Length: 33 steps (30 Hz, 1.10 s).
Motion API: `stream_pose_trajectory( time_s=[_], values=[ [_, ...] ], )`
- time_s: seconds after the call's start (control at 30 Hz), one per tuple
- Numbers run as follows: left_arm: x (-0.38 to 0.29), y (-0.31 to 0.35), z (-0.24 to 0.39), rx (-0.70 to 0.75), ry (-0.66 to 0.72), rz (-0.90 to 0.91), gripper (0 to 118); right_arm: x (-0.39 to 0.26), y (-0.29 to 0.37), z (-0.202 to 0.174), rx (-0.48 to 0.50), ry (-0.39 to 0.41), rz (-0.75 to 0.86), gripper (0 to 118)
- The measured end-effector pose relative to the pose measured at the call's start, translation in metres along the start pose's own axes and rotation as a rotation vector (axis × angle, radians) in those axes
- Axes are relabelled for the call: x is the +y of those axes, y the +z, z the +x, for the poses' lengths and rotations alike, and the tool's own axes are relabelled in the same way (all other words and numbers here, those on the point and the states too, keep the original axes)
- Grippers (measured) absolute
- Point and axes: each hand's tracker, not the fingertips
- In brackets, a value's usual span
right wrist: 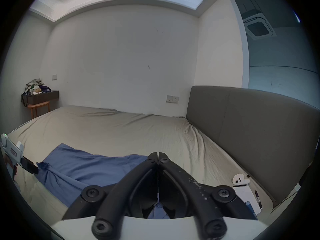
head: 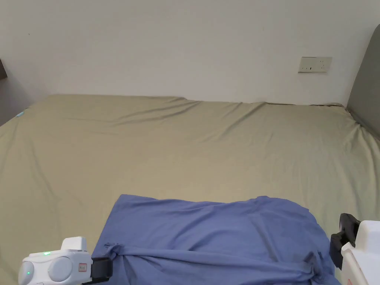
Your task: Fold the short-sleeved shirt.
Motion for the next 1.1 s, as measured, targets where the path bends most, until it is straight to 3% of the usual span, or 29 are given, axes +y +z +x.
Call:
stream_pose_trajectory(
  time_s=[0.07,0.1,0.13,0.17,0.2,0.27,0.33,0.37,0.5,0.57,0.7,0.73,0.83,0.87,0.9,1.0,1.1],
  values=[
    [-0.005,-0.015,0.002,0.001,0.002,-0.018,73,-0.004,-0.005,0.001,-0.004,-0.003,-0.021,3],
    [-0.009,-0.023,0.003,-0.006,0.003,-0.042,49,-0.007,-0.008,0.002,-0.005,-0.003,-0.033,3],
    [-0.013,-0.026,0.005,0.006,-0.006,-0.074,48,-0.010,-0.011,0.003,-0.005,-0.006,-0.049,3],
    [-0.016,-0.016,0.007,0.026,-0.010,0.004,39,-0.013,-0.013,0.005,-0.001,-0.010,-0.073,3],
    [-0.016,-0.010,0.010,0.013,-0.021,0.026,9,-0.017,-0.017,0.008,0.004,-0.017,-0.111,3],
    [-0.015,-0.009,0.010,-0.105,-0.017,0.005,6,-0.029,-0.027,0.015,0.004,-0.050,-0.177,3],
    [-0.013,-0.007,0.012,-0.050,-0.025,0.006,6,-0.045,-0.043,0.024,0.004,-0.108,-0.266,12],
    [-0.013,-0.003,0.011,-0.051,-0.035,0.026,6,-0.056,-0.054,0.030,0.008,-0.133,-0.342,22],
    [-0.007,0.019,0.005,-0.096,-0.023,0.073,6,-0.097,-0.096,0.038,0.031,-0.163,-0.584,83],
    [-0.005,0.028,0.005,-0.098,-0.035,0.098,6,-0.120,-0.117,0.035,0.022,-0.154,-0.671,95],
    [-0.005,0.039,0.011,-0.108,-0.043,0.104,6,-0.153,-0.146,0.028,0.001,-0.110,-0.786,91],
    [-0.006,0.040,0.011,-0.109,-0.044,0.105,6,-0.161,-0.152,0.029,0.011,-0.112,-0.788,86],
    [-0.008,0.038,0.010,-0.107,-0.027,0.096,6,-0.163,-0.142,0.029,0.056,-0.219,-0.743,47],
    [-0.010,0.038,0.009,-0.106,-0.020,0.092,6,-0.163,-0.138,0.031,0.064,-0.203,-0.744,28],
    [-0.011,0.034,0.005,-0.105,-0.012,0.090,6,-0.160,-0.136,0.031,0.123,-0.197,-0.740,19],
    [-0.017,0.034,-0.004,-0.104,0.026,0.092,6,-0.138,-0.104,0.020,0.103,-0.091,-0.696,18],
    [-0.028,0.050,-0.009,-0.116,0.061,0.102,6,-0.127,-0.079,0.031,0.112,-0.132,-0.663,18]
  ],
)
